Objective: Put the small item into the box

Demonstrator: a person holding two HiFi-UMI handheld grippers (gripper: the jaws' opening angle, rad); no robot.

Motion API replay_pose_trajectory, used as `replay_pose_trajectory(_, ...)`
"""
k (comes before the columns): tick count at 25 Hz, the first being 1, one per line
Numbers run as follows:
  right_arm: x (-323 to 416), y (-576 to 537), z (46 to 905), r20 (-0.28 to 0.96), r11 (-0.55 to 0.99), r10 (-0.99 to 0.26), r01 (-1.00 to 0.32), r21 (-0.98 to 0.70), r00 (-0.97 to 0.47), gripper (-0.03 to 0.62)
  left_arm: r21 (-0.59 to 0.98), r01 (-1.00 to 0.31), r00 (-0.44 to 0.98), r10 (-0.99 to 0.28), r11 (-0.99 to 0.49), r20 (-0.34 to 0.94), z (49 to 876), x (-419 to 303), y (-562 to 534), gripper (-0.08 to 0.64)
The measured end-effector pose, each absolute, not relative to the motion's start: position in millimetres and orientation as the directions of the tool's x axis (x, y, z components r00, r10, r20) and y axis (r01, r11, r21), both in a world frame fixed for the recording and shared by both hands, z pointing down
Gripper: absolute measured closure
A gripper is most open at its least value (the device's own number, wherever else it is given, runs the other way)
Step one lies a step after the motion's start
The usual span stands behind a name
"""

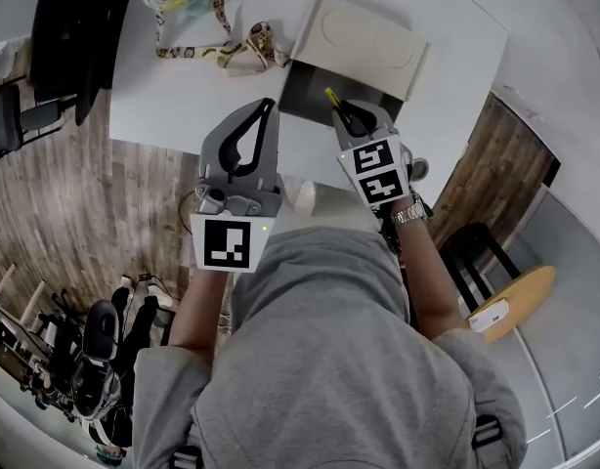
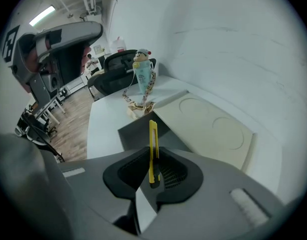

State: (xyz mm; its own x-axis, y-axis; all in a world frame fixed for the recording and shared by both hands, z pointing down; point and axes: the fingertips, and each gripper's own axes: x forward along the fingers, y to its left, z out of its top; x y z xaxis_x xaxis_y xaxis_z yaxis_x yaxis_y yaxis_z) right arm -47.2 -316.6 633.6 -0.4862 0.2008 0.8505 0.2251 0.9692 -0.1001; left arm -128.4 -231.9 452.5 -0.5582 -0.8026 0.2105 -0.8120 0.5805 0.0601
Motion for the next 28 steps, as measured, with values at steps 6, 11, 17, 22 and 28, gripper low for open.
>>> replay_pose_trajectory(6, -48.8, -319.5, 656.1, 0.881, 0.967, 0.195, 0.236, -0.098, -0.431, 0.518, 0.066, -0.791, -0.585, -0.783, 0.609, 0.210, 455.7, -134.2, -229.8, 0.557)
replay_pose_trajectory(11, -49.5, -322.7, 674.3, 0.905, 0.962, 0.186, 0.259, -0.088, -0.384, 0.518, 0.069, -0.772, -0.605, -0.764, 0.632, 0.223, 459.7, -138.0, -224.2, 0.557)
replay_pose_trajectory(17, -49.4, -326.1, 690.3, 0.925, 0.961, 0.174, 0.264, -0.085, -0.336, 0.518, 0.069, -0.752, -0.627, -0.744, 0.655, 0.230, 462.9, -142.2, -217.0, 0.557)
replay_pose_trajectory(22, -51.7, -326.4, 698.0, 0.936, 0.954, 0.170, 0.289, -0.078, -0.308, 0.518, 0.065, -0.732, -0.650, -0.724, 0.678, 0.231, 464.0, -147.0, -209.8, 0.557)
replay_pose_trajectory(28, -46.8, -322.8, 705.0, 0.946, 0.951, 0.177, 0.293, -0.094, -0.271, 0.517, 0.061, -0.740, -0.640, -0.729, 0.670, 0.242, 466.6, -146.2, -209.1, 0.557)
